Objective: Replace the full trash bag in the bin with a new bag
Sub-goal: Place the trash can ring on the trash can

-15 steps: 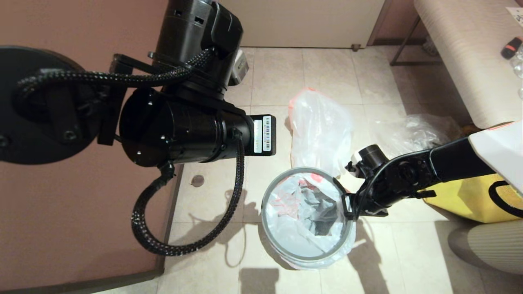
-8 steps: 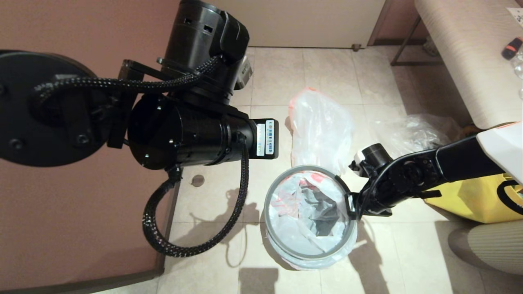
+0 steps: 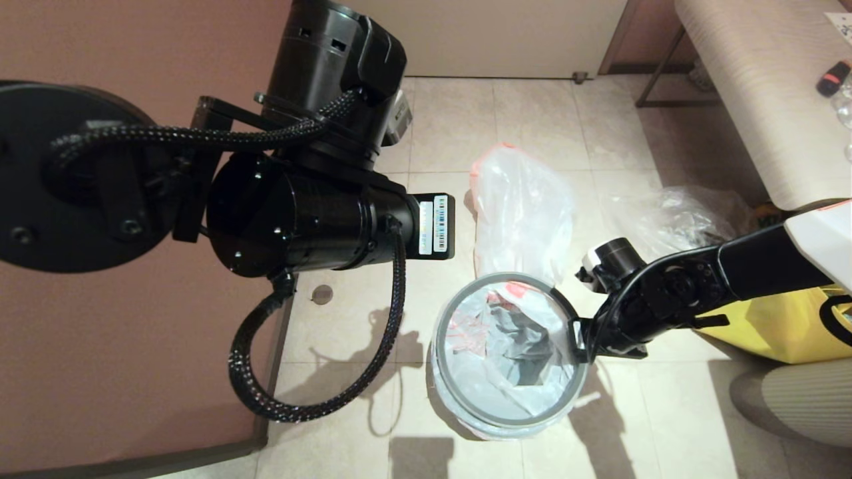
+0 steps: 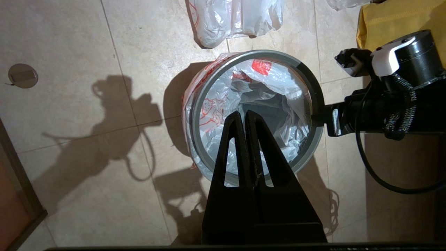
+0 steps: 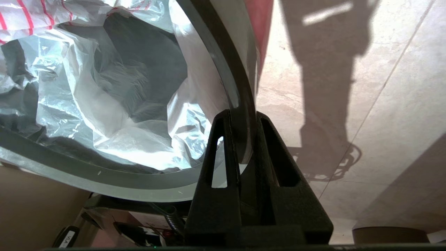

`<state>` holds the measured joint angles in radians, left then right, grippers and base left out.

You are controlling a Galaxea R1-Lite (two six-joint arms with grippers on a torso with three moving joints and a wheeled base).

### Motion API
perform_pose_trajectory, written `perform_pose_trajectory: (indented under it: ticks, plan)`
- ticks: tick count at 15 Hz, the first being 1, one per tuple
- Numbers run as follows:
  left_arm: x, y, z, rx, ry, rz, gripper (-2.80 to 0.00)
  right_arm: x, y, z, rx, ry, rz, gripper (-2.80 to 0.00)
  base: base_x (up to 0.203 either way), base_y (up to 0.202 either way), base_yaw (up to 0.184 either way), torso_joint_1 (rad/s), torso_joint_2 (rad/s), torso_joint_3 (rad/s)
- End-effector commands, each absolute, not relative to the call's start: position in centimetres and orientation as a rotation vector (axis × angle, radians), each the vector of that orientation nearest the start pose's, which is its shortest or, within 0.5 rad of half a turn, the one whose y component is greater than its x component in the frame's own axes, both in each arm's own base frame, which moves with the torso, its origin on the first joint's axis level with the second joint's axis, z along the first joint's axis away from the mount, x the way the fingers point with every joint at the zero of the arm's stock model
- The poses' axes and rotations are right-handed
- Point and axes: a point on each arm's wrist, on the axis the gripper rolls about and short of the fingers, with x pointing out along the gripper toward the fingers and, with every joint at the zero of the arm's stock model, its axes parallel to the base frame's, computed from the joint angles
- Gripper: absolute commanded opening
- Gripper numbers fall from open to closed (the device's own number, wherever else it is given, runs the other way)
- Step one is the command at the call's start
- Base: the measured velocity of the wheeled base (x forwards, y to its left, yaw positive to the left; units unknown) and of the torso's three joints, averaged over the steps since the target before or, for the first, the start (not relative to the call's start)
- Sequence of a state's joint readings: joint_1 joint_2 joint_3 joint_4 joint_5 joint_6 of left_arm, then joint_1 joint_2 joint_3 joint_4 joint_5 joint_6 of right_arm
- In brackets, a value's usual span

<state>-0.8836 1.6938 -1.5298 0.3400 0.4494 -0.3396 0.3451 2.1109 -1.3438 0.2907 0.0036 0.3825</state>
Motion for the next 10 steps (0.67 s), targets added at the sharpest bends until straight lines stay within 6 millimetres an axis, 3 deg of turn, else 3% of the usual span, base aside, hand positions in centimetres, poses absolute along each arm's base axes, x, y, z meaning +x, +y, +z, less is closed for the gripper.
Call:
perform_pose_trajectory:
  ticks: [1,8,10]
  plan:
    - [20.4,-23.4,29.4,-0.014,0.467,-0.347,-2.8,36.5,13.3,9.1,0.161,1.108,0.108,-2.8,0.0,0.0,0.0,0.0,0.0,0.0]
    - [20.3,-23.4,29.4,-0.014,0.466,-0.352,-2.8,38.0,14.5,7.9,0.154,1.09,0.107,-2.8,0.0,0.0,0.0,0.0,0.0,0.0]
    - [20.3,-23.5,29.4,-0.013,0.467,-0.351,-2.8,37.9,14.3,8.4,0.147,1.072,0.086,-2.8,0.0,0.0,0.0,0.0,0.0,0.0]
